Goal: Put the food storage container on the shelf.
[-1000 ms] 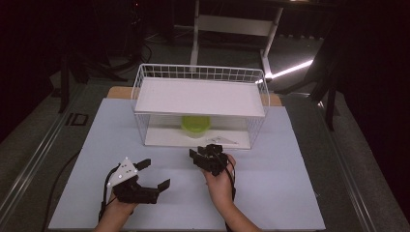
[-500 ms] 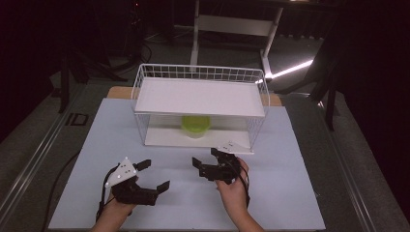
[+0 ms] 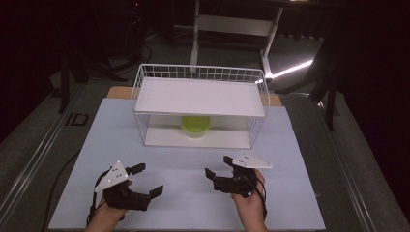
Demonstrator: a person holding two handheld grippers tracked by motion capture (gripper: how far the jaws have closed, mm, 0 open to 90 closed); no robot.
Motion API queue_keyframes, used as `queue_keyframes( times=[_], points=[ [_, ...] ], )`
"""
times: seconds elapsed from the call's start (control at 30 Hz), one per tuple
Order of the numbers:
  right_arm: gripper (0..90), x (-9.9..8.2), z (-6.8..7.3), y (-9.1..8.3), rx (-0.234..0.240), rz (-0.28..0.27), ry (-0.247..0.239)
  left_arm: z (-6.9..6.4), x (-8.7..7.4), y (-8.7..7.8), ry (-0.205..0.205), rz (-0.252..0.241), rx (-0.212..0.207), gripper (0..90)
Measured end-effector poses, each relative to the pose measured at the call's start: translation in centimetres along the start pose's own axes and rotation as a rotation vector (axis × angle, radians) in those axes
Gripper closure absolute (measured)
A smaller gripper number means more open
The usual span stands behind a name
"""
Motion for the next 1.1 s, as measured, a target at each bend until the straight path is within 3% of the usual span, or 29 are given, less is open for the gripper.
queue_keyframes(
  times=[0.23, 0.47, 0.67, 0.8, 1.0, 1.1],
  points=[
    [17.2, -0.6, -1.3, -1.7, -0.005, -0.014, 0.022, 0.3, -0.7, -1.1, -0.003, -0.006, 0.007, 1.4],
    [17.2, -1.6, -2.2, -3.6, -0.008, -0.009, -0.002, 0.6, -1.7, -2.1, -0.019, 0.012, 0.024, 1.4],
    [17.2, -2.3, -2.8, -5.1, -0.004, -0.008, -0.018, 0.8, -2.2, -3.2, -0.009, 0.019, 0.066, 1.4],
    [17.2, -3.1, -3.3, -5.5, 0.01, 0.004, -0.036, 0.8, -2.9, -3.7, -0.015, 0.031, 0.082, 1.3],
    [16.8, -4.1, -4.1, -5.5, 0.016, 0.008, -0.025, 0.6, -3.7, -3.5, -0.021, 0.049, 0.072, 1.3],
    [16.8, -4.4, -4.4, -5.6, 0.011, 0.005, -0.031, 0.8, -3.7, -3.5, -0.023, 0.034, 0.085, 1.3]
  ],
)
Point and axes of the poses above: each handheld gripper's, and its own axes: y roughly forward along the jaws, x roughly out of its top, z roughly to its left, the point moved 6 cm from there along y, roughly forward along the jaws, and after that the axes turned 9 degrees about -x, right-handed, at the moved point
